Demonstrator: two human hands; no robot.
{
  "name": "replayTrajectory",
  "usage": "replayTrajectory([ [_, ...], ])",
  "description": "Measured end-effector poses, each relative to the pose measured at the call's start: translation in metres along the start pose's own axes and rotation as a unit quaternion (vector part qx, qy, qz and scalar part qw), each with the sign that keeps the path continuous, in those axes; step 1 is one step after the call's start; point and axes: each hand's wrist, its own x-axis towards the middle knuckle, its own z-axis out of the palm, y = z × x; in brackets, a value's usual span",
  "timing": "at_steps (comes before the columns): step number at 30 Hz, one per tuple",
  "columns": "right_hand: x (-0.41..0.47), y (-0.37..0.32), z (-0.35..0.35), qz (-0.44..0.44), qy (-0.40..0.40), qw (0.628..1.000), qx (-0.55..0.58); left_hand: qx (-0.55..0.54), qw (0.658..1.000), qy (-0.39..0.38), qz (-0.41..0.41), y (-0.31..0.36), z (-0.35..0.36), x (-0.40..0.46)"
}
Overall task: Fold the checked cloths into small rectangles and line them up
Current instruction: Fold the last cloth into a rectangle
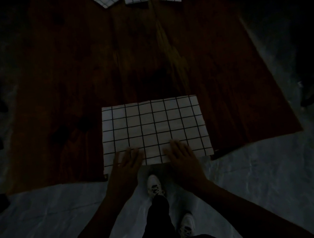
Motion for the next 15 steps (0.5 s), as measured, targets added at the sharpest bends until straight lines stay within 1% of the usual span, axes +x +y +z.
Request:
replayTrajectory([
  [3, 0.005, -0.008, -0.003, 0.004, -0.005, 1.0, 0.018, 0.013, 1.0, 0.023, 0.0, 0.006, -0.007, -0.002],
  [6, 0.01, -0.013, -0.019, -0.005, 0.019, 0.998, 0.052, 0.02, 0.998, 0.056, 0.017, 0.016, -0.013, -0.002],
  [8, 0.014, -0.012, -0.033, -0.004, 0.033, 0.996, 0.078, 0.001, 0.998, 0.067, 0.001, 0.024, -0.022, 0.002],
  [10, 0.019, -0.007, -0.045, -0.005, 0.043, 0.996, 0.075, -0.015, 0.997, 0.072, -0.016, 0.029, -0.036, 0.007],
  [11, 0.021, -0.004, -0.052, -0.014, 0.061, 0.995, 0.08, -0.011, 0.997, 0.074, -0.018, 0.03, -0.043, 0.01],
  [13, 0.028, 0.006, -0.066, -0.031, 0.095, 0.991, 0.094, -0.008, 0.994, 0.105, -0.035, 0.032, -0.06, 0.016],
  [15, 0.03, 0.009, -0.092, -0.051, 0.1, 0.989, 0.099, -0.04, 0.989, 0.131, -0.058, 0.036, -0.076, 0.02],
])
